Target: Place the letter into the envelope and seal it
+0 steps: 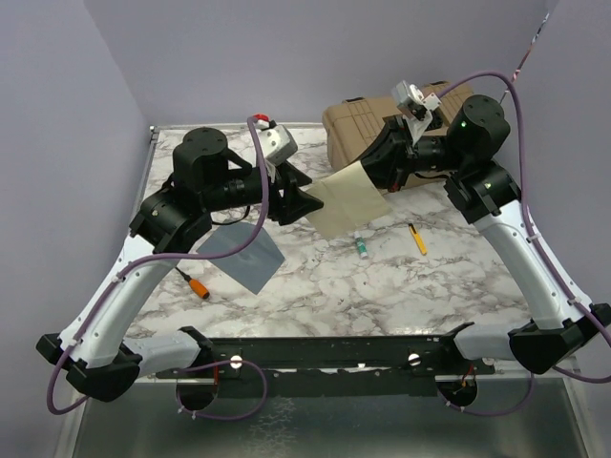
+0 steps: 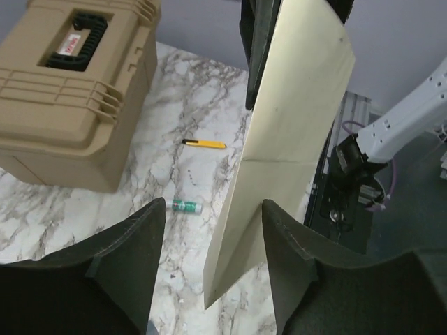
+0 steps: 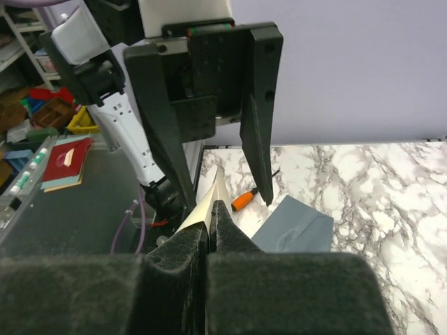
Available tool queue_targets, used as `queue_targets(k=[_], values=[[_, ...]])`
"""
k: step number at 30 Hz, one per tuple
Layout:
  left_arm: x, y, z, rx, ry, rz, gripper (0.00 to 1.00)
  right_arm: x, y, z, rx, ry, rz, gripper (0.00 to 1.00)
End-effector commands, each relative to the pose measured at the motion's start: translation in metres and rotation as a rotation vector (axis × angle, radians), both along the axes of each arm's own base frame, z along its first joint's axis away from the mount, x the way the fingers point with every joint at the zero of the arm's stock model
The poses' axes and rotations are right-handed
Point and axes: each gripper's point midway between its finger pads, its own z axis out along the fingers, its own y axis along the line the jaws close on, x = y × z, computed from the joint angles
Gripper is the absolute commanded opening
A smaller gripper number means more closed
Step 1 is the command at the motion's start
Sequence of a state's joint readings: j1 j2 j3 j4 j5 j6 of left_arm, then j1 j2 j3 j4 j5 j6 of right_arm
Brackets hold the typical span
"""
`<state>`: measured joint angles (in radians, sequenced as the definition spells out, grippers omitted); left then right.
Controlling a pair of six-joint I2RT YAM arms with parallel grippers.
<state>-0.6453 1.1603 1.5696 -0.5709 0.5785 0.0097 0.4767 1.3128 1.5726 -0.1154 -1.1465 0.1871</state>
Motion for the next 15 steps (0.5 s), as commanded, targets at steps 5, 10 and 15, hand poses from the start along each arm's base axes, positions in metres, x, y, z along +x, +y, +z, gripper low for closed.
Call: queue_targets(k=[5, 10, 15], values=[[-0.026, -0.01, -0.017, 0.032, 0.026, -0.193, 0.35, -0.021, -0.005, -0.004, -0.022, 0.011, 0.113, 0.0], [-0.027, -0.01, -0.02, 0.042, -0.01, -0.214, 0.11, -0.018, -0.004, -0.01, -0.036, 0.021, 0.101, 0.0], [-0.033, -0.005, -0.023, 0.056, -0.084, -0.24, 0.0, -0.017, -0.005, -0.014, -0.051, 0.0, 0.09, 0.0]])
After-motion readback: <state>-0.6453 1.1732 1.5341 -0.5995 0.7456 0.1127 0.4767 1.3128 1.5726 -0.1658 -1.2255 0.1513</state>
